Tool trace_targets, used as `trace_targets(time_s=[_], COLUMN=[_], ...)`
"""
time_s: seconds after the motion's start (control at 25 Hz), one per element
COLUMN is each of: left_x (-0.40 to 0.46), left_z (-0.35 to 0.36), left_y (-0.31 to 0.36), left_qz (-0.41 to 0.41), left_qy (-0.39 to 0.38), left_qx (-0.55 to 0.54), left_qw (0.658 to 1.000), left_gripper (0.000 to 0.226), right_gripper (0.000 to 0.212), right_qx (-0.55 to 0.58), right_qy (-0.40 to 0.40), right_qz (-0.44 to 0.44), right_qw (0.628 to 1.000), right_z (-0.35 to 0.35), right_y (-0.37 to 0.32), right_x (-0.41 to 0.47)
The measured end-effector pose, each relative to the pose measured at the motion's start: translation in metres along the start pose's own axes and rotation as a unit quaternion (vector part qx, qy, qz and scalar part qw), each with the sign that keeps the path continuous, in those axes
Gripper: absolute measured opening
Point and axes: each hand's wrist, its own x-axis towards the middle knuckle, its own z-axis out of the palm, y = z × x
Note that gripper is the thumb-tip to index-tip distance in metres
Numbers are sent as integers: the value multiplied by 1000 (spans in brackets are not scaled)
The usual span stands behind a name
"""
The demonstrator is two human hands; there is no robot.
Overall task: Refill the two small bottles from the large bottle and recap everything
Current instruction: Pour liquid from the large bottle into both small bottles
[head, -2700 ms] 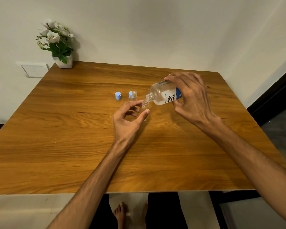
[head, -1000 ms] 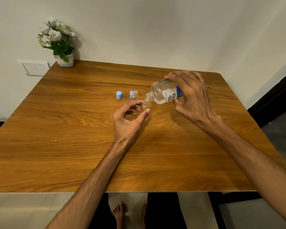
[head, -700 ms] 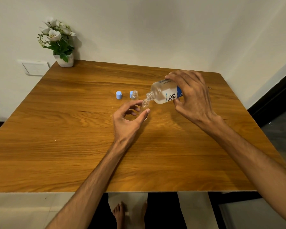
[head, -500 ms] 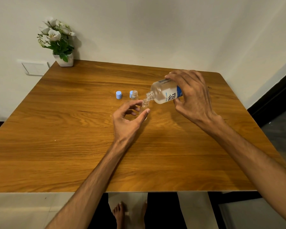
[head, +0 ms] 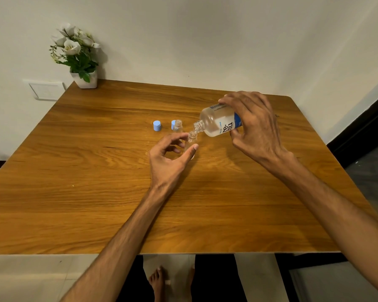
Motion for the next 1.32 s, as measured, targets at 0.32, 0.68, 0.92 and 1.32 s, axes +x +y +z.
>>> trace_targets(time_s=[0.32, 0.68, 0.92, 1.32], left_x=[0, 0, 0, 0], left_z=[0, 0, 0, -1], left_y=[-1, -1, 0, -1], left_qz=[2, -1, 1, 3], left_qy=[0, 1, -1, -3], left_qx=[-1, 2, 0, 8], left_qw=[1000, 1000, 1000, 1000], left_gripper=[37, 37, 36, 38], right_gripper=[68, 68, 68, 69], right_qx=[-7, -11, -9, -9], right_qy=[-4, 1, 0, 1], right_qz=[-4, -5, -5, -7], right_qw=[1000, 1000, 1000, 1000], right_z=[1, 1, 0, -1], right_y=[1, 2, 2, 2], right_x=[0, 1, 1, 1])
